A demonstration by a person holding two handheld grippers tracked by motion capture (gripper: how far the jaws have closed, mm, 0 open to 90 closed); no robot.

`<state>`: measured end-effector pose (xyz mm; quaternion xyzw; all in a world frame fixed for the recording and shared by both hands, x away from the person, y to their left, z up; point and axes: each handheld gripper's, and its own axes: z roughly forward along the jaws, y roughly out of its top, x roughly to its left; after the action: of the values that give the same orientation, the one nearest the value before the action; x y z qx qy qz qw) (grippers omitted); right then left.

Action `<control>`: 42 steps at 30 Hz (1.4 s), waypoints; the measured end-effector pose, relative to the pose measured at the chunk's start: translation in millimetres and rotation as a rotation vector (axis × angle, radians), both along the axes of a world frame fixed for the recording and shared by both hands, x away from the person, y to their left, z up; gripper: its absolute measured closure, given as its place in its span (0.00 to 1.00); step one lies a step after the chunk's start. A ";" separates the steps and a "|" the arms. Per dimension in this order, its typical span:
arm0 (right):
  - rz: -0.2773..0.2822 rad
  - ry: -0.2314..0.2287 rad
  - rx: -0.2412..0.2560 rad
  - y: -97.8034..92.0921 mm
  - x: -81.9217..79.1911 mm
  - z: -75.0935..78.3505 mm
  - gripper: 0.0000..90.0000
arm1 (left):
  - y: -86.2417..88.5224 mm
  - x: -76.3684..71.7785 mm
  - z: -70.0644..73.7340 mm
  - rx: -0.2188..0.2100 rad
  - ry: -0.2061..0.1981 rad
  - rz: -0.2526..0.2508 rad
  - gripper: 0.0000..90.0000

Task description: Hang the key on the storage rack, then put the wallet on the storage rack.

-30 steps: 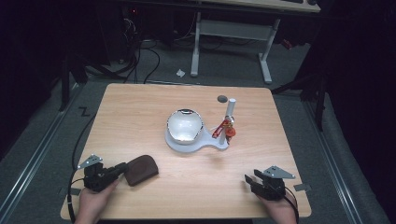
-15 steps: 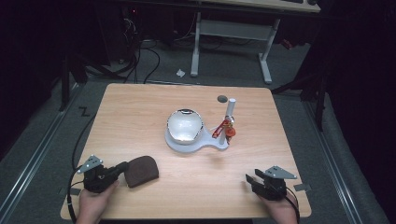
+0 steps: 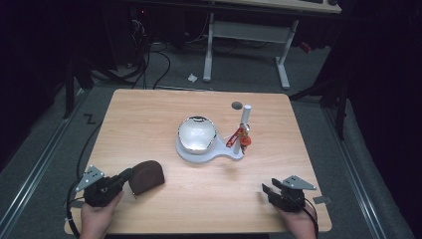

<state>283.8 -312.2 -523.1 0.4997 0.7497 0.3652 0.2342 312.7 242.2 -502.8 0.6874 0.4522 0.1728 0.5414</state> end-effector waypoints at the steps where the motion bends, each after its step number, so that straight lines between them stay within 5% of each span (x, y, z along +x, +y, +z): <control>1: -0.002 0.002 0.002 0.0 0.0 -0.2 0.59 | -0.7 -0.3 0.7 0.001 -0.003 0.000 0.97; 22: -0.012 -0.009 -0.005 -4.0 0.0 -1.4 0.60 | -0.9 -2.9 11.4 -0.004 -0.062 0.024 0.97; 42: -0.003 -0.022 0.007 -5.1 -3.9 0.9 0.61 | -27.7 -1.0 26.6 0.009 -0.101 0.016 0.97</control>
<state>279.9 -317.3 -522.2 0.4974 0.7453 0.3729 0.2411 311.6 214.6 -476.3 0.6766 0.4288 0.2138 0.5591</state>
